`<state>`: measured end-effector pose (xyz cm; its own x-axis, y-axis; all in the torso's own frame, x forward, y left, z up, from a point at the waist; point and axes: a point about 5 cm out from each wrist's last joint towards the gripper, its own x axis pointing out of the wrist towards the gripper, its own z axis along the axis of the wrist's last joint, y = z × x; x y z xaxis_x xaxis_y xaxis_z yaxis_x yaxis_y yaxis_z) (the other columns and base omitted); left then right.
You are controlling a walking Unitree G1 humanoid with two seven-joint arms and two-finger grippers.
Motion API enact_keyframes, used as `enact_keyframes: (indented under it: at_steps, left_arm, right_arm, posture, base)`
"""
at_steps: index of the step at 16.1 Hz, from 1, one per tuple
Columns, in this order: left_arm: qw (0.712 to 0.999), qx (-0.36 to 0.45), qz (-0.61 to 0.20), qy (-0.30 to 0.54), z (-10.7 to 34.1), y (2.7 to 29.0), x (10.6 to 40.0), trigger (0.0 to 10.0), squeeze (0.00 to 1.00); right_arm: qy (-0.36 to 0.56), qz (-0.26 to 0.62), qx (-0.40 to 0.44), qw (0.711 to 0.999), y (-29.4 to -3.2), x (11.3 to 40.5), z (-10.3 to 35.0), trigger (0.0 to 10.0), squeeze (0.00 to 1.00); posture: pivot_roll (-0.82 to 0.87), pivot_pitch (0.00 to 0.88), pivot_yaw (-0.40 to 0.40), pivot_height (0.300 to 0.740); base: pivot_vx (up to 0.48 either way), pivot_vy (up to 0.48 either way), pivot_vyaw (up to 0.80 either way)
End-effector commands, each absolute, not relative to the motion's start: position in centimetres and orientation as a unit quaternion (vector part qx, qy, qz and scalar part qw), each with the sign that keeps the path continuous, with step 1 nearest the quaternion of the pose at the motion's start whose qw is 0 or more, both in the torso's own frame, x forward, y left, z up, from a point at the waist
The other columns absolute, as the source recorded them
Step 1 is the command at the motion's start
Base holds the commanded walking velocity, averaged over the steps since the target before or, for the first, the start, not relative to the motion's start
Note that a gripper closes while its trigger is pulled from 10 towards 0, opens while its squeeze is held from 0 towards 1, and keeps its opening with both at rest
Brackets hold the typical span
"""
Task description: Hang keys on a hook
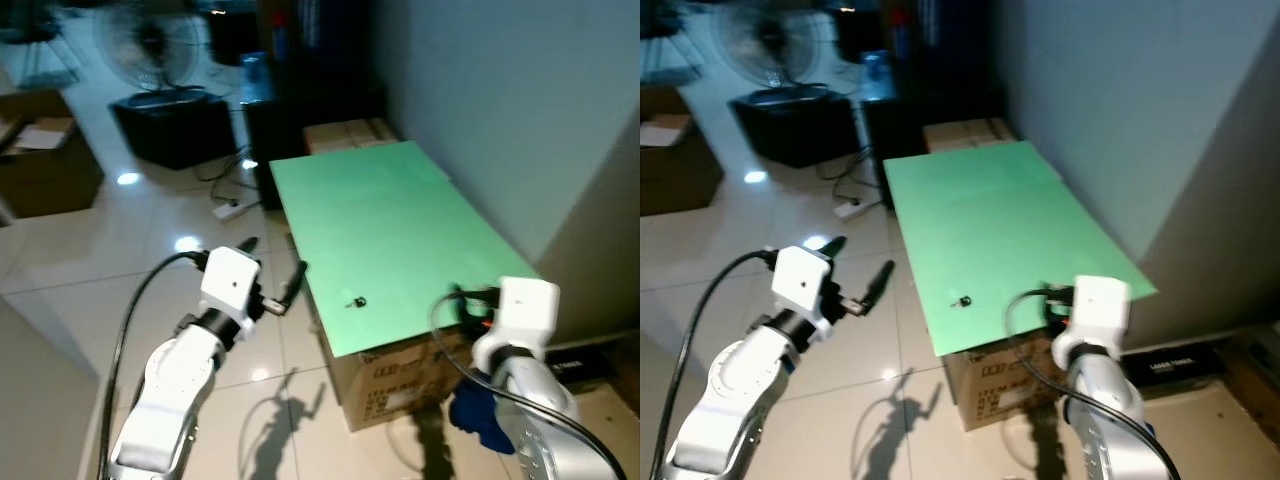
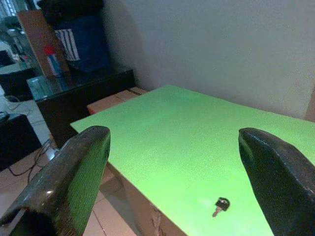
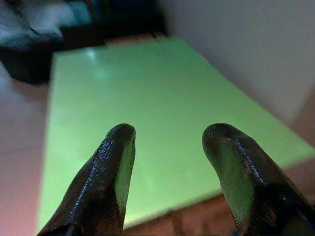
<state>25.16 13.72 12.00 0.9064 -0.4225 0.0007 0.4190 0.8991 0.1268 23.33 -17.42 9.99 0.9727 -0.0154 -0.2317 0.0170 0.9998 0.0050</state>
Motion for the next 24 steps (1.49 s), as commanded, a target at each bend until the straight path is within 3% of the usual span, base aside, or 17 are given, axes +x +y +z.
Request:
enact_keyframes:
  at_steps: [1, 8, 15, 19, 24]
  left_arm:
    - [0.977, 0.061, -0.205, -0.013, 12.0, 13.8, 25.4, 10.0, 0.0]
    - [0.974, 0.039, -0.222, -0.018, 11.9, 13.2, 24.9, 10.0, 0.0]
    - [0.971, 0.04, -0.234, -0.014, 11.7, 13.1, 24.7, 10.0, 0.0]
    - [0.97, 0.04, -0.239, -0.013, 11.7, 13.1, 24.6, 10.0, 0.0]
    - [0.968, 0.047, -0.245, -0.002, 11.4, 13.4, 24.4, 10.0, 0.0]
  right_arm:
    - [0.105, 0.006, 0.007, 0.994, -17.4, 23.8, 10.3, 10.0, 0.0]
    - [0.112, 0.095, -0.047, 0.988, -16.8, 24.7, 9.3, 10.0, 0.0]
    - [0.135, 0.08, -0.029, 0.987, -17.0, 24.1, 8.1, 10.0, 0.0]
    - [0.139, 0.084, -0.016, 0.987, -17.0, 23.3, 7.6, 10.0, 0.0]
    - [0.135, 0.108, -0.013, 0.985, -16.5, 23.4, 7.8, 10.0, 0.0]
  posture:
    - [-0.08, 0.0, 0.066, 0.74]
    - [-0.06, 0.0, 0.053, 0.74]
    - [-0.06, 0.0, 0.053, 0.74]
    - [-0.07, 0.0, 0.062, 0.74]
    - [-0.06, 0.0, 0.061, 0.74]
  base:
    - [0.0, 0.0, 0.0]
    - [0.231, 0.0, 0.53]
    - [0.376, 0.0, 0.0]
    - [0.373, 0.0, -0.6]
    - [0.0, 0.0, 0.0]
